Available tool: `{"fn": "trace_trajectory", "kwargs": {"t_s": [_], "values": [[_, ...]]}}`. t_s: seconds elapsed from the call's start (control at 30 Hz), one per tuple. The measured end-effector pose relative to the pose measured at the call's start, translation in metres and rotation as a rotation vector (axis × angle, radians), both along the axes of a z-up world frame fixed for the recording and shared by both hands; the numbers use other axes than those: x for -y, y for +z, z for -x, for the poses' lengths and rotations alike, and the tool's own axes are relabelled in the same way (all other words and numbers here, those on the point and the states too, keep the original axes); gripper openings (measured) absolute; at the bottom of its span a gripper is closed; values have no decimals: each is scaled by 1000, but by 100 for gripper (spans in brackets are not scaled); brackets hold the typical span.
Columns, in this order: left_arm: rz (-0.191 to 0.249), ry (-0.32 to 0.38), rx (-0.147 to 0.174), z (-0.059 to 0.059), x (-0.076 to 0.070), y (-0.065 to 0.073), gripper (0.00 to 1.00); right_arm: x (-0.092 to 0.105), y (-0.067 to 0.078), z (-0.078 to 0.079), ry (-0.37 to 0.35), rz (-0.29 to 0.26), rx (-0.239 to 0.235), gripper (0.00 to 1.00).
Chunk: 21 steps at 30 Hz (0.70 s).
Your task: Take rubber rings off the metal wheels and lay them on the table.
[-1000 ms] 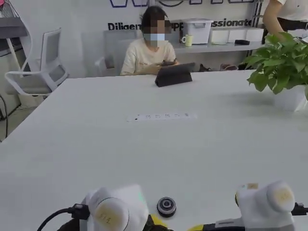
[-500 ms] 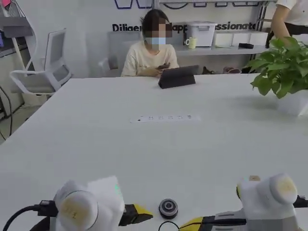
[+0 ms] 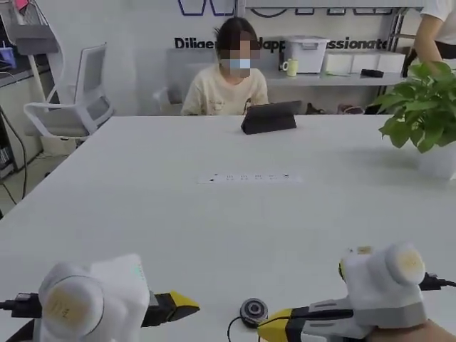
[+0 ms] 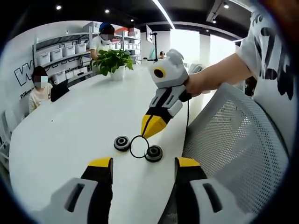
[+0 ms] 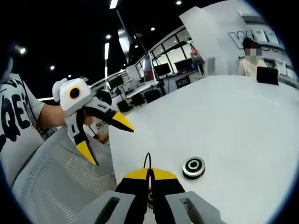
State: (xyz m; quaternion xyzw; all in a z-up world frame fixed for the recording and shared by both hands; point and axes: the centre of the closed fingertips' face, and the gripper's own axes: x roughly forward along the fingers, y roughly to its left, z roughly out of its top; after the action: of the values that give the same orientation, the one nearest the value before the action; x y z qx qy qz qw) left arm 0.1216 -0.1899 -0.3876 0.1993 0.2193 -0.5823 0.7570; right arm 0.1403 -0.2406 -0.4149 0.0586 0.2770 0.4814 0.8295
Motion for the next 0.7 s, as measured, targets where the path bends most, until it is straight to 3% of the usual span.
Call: {"fn": "trace_trajectory", "kwargs": {"t_s": [0.4,0.7], "values": [[-18,42,22,-8,-15,-1,55,-15,-12,-9,55,58,-9,0],[-11,56,20,-8,-19,0,56,-24,-27,-13,92,113,-18,0]]}}
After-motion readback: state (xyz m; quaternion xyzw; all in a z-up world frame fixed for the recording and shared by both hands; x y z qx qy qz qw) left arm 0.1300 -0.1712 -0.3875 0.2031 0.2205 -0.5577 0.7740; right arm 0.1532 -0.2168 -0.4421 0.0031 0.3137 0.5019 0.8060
